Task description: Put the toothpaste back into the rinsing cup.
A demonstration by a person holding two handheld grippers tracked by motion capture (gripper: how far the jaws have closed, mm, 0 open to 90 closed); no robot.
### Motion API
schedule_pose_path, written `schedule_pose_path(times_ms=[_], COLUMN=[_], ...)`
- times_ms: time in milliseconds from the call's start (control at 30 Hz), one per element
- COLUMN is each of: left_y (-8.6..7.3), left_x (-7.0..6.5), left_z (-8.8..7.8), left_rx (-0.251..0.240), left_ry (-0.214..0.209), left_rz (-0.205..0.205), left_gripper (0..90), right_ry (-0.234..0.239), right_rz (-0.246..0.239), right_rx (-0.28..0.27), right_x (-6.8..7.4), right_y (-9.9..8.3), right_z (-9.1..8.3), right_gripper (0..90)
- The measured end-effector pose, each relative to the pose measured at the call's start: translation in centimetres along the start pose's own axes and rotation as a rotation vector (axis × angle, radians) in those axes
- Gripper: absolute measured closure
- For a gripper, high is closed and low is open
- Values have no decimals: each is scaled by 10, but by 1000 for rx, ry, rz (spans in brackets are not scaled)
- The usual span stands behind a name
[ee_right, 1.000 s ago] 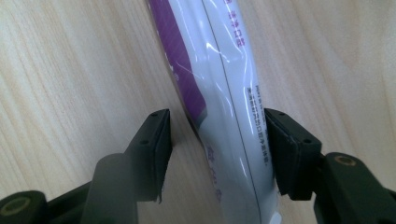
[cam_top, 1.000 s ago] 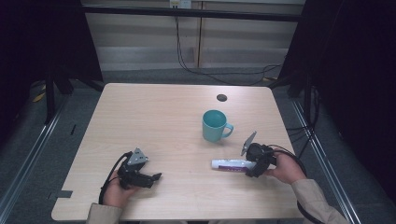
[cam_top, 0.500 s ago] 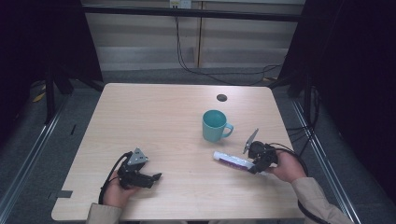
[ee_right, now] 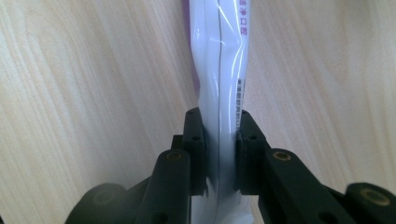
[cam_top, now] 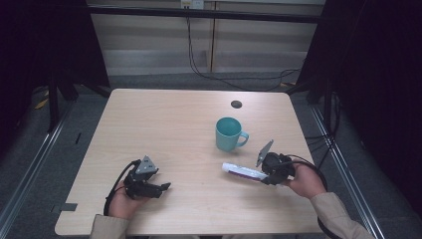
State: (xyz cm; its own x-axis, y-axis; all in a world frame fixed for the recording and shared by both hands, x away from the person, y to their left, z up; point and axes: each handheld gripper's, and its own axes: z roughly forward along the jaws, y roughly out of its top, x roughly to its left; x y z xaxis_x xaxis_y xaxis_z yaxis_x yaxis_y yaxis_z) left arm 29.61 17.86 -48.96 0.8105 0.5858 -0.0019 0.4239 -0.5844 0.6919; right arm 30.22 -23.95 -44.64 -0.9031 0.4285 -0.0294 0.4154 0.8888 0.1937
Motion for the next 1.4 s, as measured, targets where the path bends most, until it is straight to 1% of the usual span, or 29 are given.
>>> schedule_pose_path(times_ms=[33,67,100,133,167,200,267,333,400,433,467,533,567,600,633,667,700,733,833,867,900,967,1033,1067,1133,1200,1267,1300,1400], left_y=[4,13,18,25,34,40,54,67,77,80,84,90,92,96,98,103,105,110,118,122,124,130,134,136,139,141,141,141,139], left_x=[-1,-4,-5,-7,-11,-14,-19,-24,-27,-28,-30,-33,-36,-39,-40,-45,-47,-50,-58,-60,-62,-65,-67,-69,-75,-78,-81,-82,-83], left_z=[-1,-2,-2,-2,-2,-2,-2,-1,1,2,4,9,11,13,15,18,19,22,28,30,32,33,35,37,41,43,46,47,50], left_rx=[4,11,19,31,41,46,69,78,80,82,93,114,115,126,132,135,139,151,178,188,190,190,190,194,214,225,232,236,241], left_ry=[-3,-10,-24,-23,-31,-41,-55,-70,-89,-97,-108,-133,-130,-139,-150,-156,-163,-174,-185,-190,-192,-194,-210,-212,-210,-216,-223,-229,-231], left_rz=[10,22,28,43,69,79,119,147,155,162,178,189,194,213,226,233,247,272,307,330,338,357,381,388,426,441,460,461,488], left_gripper=[282,282,278,277,277,277,277,281,292,293,292,278,278,281,288,288,291,294,305,308,314,331,350,358,368,377,397,408,447], right_ry=[-11,-15,-21,-24,-31,-31,-36,-39,-38,-47,-43,-45,-39,-40,-33,-36,-41,-39,-33,-37,-41,-37,-34,-36,-28,-27,-25,-22,-1], right_rz=[-8,-7,-31,-39,-41,-50,-57,-71,-85,-99,-88,-108,-112,-124,-125,-141,-143,-145,-161,-169,-188,-188,-199,-207,-217,-233,-232,-229,-234], right_rx=[6,12,10,7,11,9,6,10,16,14,20,12,13,6,14,9,18,19,16,15,12,8,-3,-3,3,1,5,-1,-14], right_x=[2,3,4,5,6,6,7,8,11,13,14,15,18,18,20,20,21,22,26,27,28,31,31,31,33,34,36,36,36], right_y=[2,3,6,8,9,12,14,16,19,21,22,25,27,28,30,31,34,35,42,43,46,49,50,51,53,56,57,57,58], right_z=[-2,-4,-6,-7,-8,-9,-10,-11,-11,-11,-12,-12,-13,-13,-14,-14,-14,-14,-16,-16,-17,-18,-18,-17,-17,-16,-16,-16,-17], right_gripper=[780,781,780,781,781,781,781,781,780,781,781,781,781,781,781,781,781,781,782,782,782,782,782,781,782,781,782,781,781])
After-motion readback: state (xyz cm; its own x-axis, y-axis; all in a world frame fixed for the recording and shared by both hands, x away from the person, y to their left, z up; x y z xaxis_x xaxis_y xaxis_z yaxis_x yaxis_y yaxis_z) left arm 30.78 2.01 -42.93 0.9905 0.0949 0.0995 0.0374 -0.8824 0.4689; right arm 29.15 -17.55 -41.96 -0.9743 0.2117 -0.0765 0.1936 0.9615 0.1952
